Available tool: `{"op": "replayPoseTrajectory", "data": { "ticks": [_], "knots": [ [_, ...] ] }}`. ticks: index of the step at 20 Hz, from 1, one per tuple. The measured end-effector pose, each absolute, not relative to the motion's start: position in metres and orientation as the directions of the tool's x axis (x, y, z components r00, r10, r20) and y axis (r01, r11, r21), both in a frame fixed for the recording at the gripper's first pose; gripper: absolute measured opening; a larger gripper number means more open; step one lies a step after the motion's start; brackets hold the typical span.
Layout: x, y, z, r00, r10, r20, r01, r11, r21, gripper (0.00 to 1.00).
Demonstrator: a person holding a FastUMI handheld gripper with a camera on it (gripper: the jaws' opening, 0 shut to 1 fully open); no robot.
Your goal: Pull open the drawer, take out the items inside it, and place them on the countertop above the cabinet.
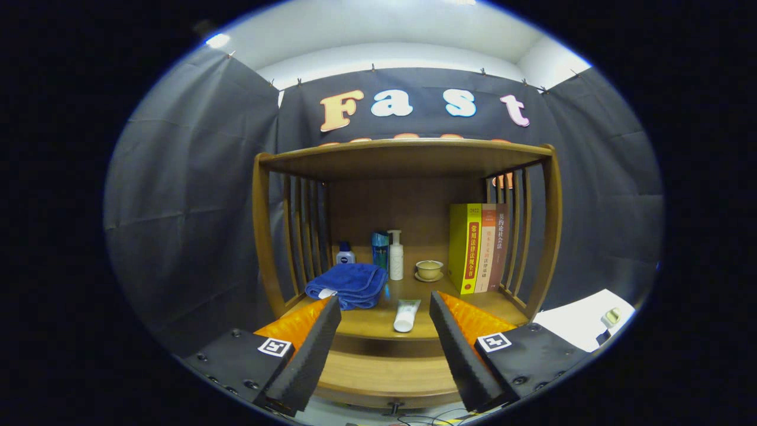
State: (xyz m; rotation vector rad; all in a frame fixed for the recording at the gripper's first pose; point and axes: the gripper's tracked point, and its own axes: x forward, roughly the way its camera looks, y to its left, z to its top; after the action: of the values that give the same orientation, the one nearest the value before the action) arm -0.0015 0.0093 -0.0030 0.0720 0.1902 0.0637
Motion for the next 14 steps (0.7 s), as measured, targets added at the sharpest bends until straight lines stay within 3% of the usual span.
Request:
{"op": "replayPoseTrajectory", "data": {
  "ticks": [10,14],
  "knots": [
    [-0.074,0.021,-0.028,1.0,0.001,-0.025,-0.001,0.999,0.034,0.98],
    [-0.069,0.025,-0.078,0.997,-0.006,-0.073,0.006,1.0,0.005,0.98]
  ]
}}
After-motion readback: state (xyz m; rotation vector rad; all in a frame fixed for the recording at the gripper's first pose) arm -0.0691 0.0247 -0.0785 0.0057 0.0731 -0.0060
